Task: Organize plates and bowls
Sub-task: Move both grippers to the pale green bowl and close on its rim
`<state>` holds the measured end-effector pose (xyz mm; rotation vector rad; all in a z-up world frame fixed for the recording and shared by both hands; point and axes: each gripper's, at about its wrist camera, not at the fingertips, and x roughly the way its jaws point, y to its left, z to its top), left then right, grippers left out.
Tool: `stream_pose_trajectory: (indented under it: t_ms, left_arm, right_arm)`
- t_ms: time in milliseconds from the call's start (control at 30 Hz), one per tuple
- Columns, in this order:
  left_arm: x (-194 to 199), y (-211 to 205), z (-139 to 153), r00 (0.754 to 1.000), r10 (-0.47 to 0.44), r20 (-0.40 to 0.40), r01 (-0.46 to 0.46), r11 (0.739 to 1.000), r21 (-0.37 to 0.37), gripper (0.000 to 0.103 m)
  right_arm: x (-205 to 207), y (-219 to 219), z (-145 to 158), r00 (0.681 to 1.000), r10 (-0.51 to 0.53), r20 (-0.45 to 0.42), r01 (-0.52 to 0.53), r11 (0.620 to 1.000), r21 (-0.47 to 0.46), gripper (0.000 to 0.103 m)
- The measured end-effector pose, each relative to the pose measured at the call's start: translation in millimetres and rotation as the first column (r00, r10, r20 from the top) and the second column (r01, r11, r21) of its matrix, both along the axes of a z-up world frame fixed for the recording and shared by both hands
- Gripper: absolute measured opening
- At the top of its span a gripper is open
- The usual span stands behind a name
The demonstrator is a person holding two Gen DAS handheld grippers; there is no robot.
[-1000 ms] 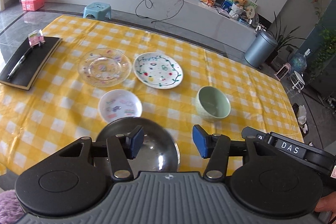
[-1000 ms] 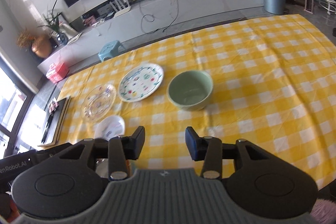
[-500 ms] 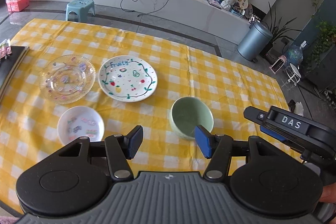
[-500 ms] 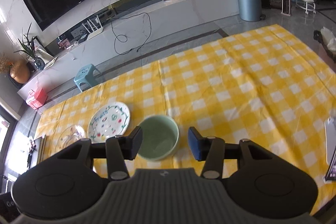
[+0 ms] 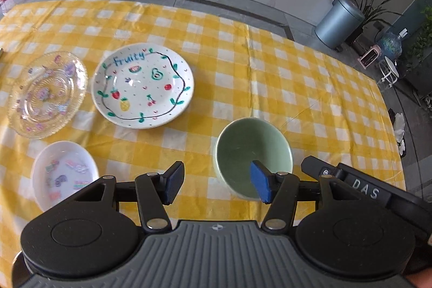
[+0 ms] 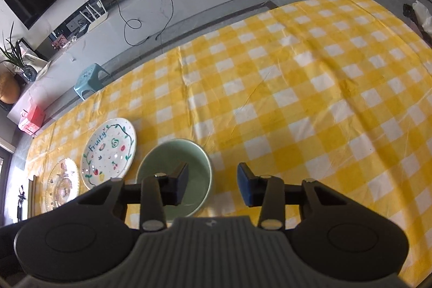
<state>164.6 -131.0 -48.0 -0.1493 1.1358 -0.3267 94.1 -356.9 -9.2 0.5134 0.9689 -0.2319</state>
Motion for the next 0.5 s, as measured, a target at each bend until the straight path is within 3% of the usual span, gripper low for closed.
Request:
stream_pose_trajectory:
  t_ms: [133, 233, 500]
  left_arm:
    - [10, -10, -15, 0.999, 0.002, -0.036, -0.001, 1.0, 0.022, 0.066]
    - [15, -14, -25, 0.998, 0.004, -0.055, -0.002, 0.999, 0.033, 0.06]
    - [23, -23, -39, 0.997, -0.004, -0.08, 0.007, 0.999, 0.044, 0.042]
  right_arm:
    - [5, 2, -12, 0.999, 0.002, -0.032, -0.001, 1.0, 0.029, 0.033]
    - [11, 6, -23, 0.997, 0.002, -0.079, 0.0, 1.0, 0.016, 0.025]
    - [17, 6, -36, 0.994, -0.013, -0.11, 0.017, 0.999, 0.043, 0.017]
